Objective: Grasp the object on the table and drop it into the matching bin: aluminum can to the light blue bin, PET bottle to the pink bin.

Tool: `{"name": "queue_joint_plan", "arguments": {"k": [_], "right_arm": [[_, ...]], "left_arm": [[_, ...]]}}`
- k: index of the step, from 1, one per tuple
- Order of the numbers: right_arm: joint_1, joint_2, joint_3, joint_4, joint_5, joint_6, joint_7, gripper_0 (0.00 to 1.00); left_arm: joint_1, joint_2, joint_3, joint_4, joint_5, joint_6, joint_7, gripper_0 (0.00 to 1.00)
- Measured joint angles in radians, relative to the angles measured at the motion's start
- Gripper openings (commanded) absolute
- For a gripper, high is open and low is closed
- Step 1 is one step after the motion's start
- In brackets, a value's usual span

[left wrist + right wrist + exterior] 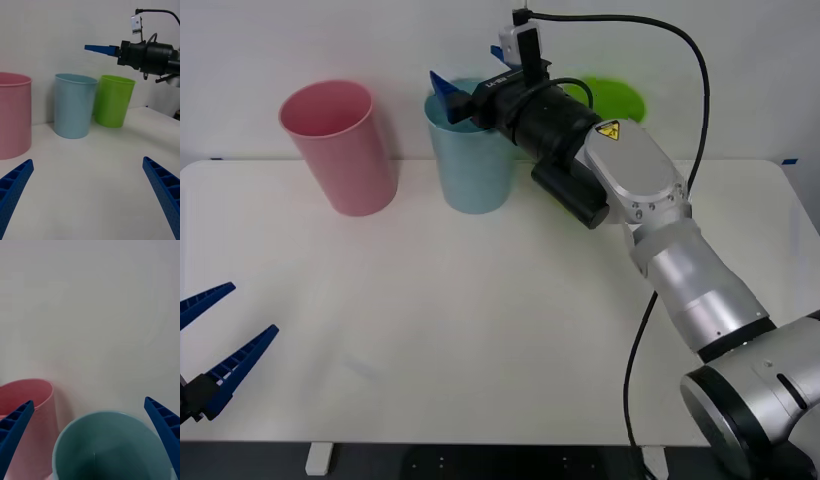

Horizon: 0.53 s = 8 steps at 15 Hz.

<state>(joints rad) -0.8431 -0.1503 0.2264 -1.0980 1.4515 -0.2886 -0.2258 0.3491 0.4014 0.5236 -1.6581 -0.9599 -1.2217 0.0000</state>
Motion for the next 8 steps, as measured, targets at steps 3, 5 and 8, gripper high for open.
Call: {"name": "queue_joint_plan", "arguments": {"k": [3, 5, 8], "right_arm": [[0.098, -0.087, 0.058, -0.142, -0.048, -0.004, -0.004, 1.00], [0.166, -0.147, 0.071, -0.231, -0.065, -0.032, -0.006, 1.00], [0.267, -0.239, 0.071, -0.340, -0.105, -0.085, -0.005, 1.00]], "left_arm": [[0.000, 0.000, 0.000, 0.000, 0.000, 0.000, 0.000, 1.00], [0.000, 0.000, 0.000, 0.000, 0.000, 0.000, 0.000, 1.00], [0.000, 0.000, 0.000, 0.000, 0.000, 0.000, 0.000, 1.00]]}}
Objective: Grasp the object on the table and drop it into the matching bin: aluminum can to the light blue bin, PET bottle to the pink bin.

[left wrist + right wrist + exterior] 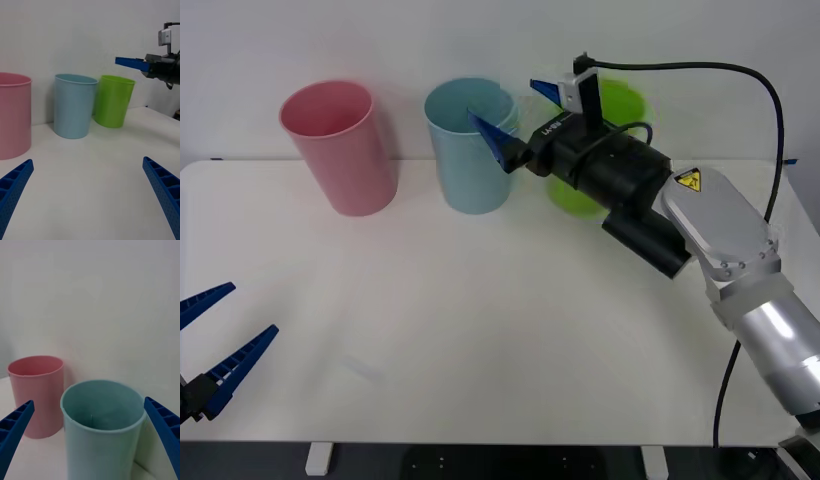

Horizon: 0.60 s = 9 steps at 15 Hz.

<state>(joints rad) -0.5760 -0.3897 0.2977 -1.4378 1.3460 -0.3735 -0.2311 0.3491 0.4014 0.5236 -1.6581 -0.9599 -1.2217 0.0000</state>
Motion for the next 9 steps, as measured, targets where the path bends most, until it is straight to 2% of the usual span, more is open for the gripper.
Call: {"name": "queue_joint_plan", "arguments": {"k": [6, 9], "right_arm": [[0.209, -0.192, -0.012, -0.193, -0.144, -0.058, 0.039, 1.00], [0.317, -0.232, -0.105, -0.237, -0.177, -0.195, 0.070, 1.00]], "left_arm": [[0.000, 0.000, 0.000, 0.000, 0.000, 0.000, 0.000, 1.00], [0.000, 0.000, 0.000, 0.000, 0.000, 0.000, 0.000, 1.00]]}}
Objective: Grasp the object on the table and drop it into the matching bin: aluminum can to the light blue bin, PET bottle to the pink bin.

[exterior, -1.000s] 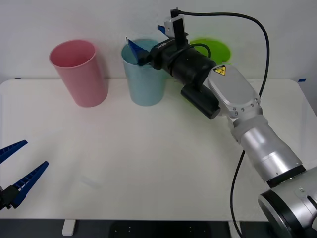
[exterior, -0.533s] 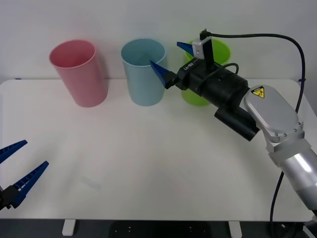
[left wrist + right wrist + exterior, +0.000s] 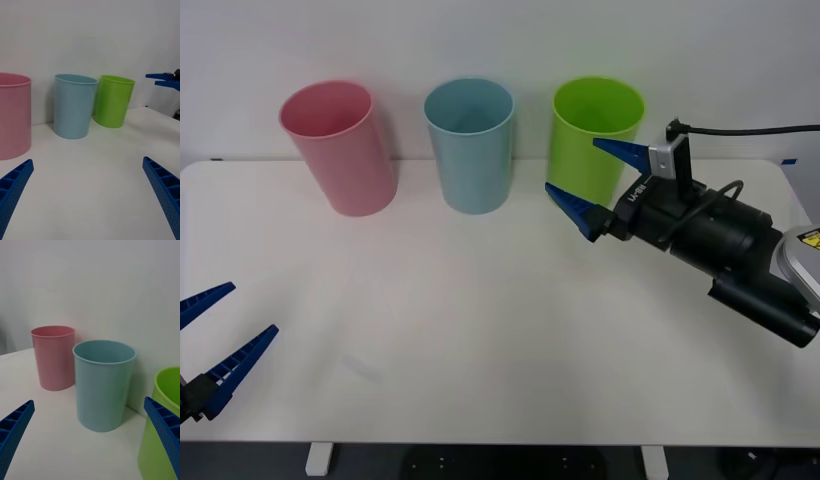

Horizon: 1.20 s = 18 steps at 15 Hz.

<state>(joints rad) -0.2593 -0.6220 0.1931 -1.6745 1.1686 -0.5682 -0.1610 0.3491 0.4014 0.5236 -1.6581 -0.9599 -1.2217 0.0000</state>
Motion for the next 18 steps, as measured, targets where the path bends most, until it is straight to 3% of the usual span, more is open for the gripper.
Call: {"name": "queue_joint_plan", "arguments": {"k": [9, 15, 18], "right_arm": [[0.266, 0.029, -0.329, -0.006, -0.015, -0.459, 0.125, 1.00], [0.388, 0.067, -0.498, -0.006, -0.044, -0.695, 0.159, 1.00], [0.437, 0.091, -0.545, -0.007, -0.057, -0.727, 0.161, 1.00]], "left_arm": [[0.000, 0.000, 0.000, 0.000, 0.000, 0.000, 0.000, 1.00], [0.000, 0.000, 0.000, 0.000, 0.000, 0.000, 0.000, 1.00], [0.000, 0.000, 0.000, 0.000, 0.000, 0.000, 0.000, 1.00]]}}
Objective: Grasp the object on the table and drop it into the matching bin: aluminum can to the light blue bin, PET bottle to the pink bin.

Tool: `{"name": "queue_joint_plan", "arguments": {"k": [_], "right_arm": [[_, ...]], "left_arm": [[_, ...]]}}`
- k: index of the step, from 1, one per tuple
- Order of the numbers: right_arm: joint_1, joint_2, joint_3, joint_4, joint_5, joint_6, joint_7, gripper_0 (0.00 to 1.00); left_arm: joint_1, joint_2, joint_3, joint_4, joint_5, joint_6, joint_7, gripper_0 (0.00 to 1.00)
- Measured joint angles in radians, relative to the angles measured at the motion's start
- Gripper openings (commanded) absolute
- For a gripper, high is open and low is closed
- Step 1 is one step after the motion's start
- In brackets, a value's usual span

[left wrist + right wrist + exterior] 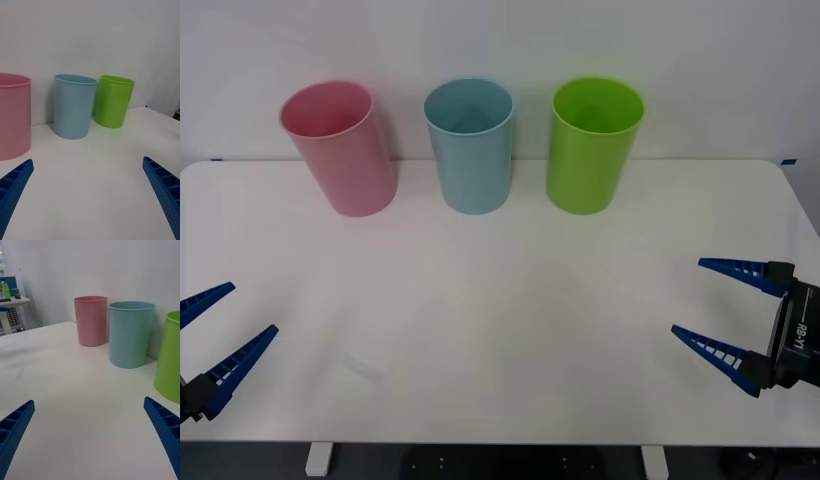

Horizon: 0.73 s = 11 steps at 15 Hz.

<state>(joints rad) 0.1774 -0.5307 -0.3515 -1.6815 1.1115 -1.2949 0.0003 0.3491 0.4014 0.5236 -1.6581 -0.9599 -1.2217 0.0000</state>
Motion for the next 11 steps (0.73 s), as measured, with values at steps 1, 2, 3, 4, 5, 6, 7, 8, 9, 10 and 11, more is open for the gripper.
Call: {"name": "queue_joint_plan", "arguments": {"k": [1, 2, 3, 4, 5, 6, 7, 8, 9, 10, 11], "right_arm": [[0.012, 0.013, -0.016, -0.001, -0.001, 0.000, -0.001, 1.00], [0.022, 0.029, -0.033, -0.001, -0.001, 0.002, -0.004, 1.00], [0.027, 0.039, -0.042, -0.002, 0.000, 0.007, -0.002, 1.00], [0.033, 0.043, -0.043, -0.003, 0.000, 0.011, 0.001, 1.00], [0.040, 0.044, -0.043, -0.005, 0.000, 0.013, 0.003, 1.00], [0.048, 0.044, -0.044, -0.008, 0.000, 0.013, 0.004, 1.00], [0.062, 0.044, -0.047, -0.012, 0.000, 0.014, 0.006, 1.00], [0.074, 0.044, -0.049, -0.014, 0.000, 0.014, 0.007, 1.00], [0.076, 0.044, -0.049, -0.015, 0.000, 0.014, 0.007, 1.00], [0.076, 0.044, -0.049, -0.015, 0.000, 0.014, 0.007, 1.00], [0.076, 0.044, -0.049, -0.015, 0.000, 0.014, 0.007, 1.00]], "left_arm": [[0.000, 0.000, 0.000, 0.000, 0.000, 0.000, 0.000, 1.00], [0.000, 0.000, 0.000, 0.000, 0.000, 0.000, 0.000, 1.00], [0.000, 0.000, 0.000, 0.000, 0.000, 0.000, 0.000, 1.00], [0.000, 0.000, 0.000, 0.000, 0.000, 0.000, 0.000, 1.00], [0.000, 0.000, 0.000, 0.000, 0.000, 0.000, 0.000, 1.00], [0.000, 0.000, 0.000, 0.000, 0.000, 0.000, 0.000, 1.00], [0.000, 0.000, 0.000, 0.000, 0.000, 0.000, 0.000, 1.00], [0.000, 0.000, 0.000, 0.000, 0.000, 0.000, 0.000, 1.00], [0.000, 0.000, 0.000, 0.000, 0.000, 0.000, 0.000, 1.00], [0.000, 0.000, 0.000, 0.000, 0.000, 0.000, 0.000, 1.00], [0.000, 0.000, 0.000, 0.000, 0.000, 0.000, 0.000, 1.00]]}}
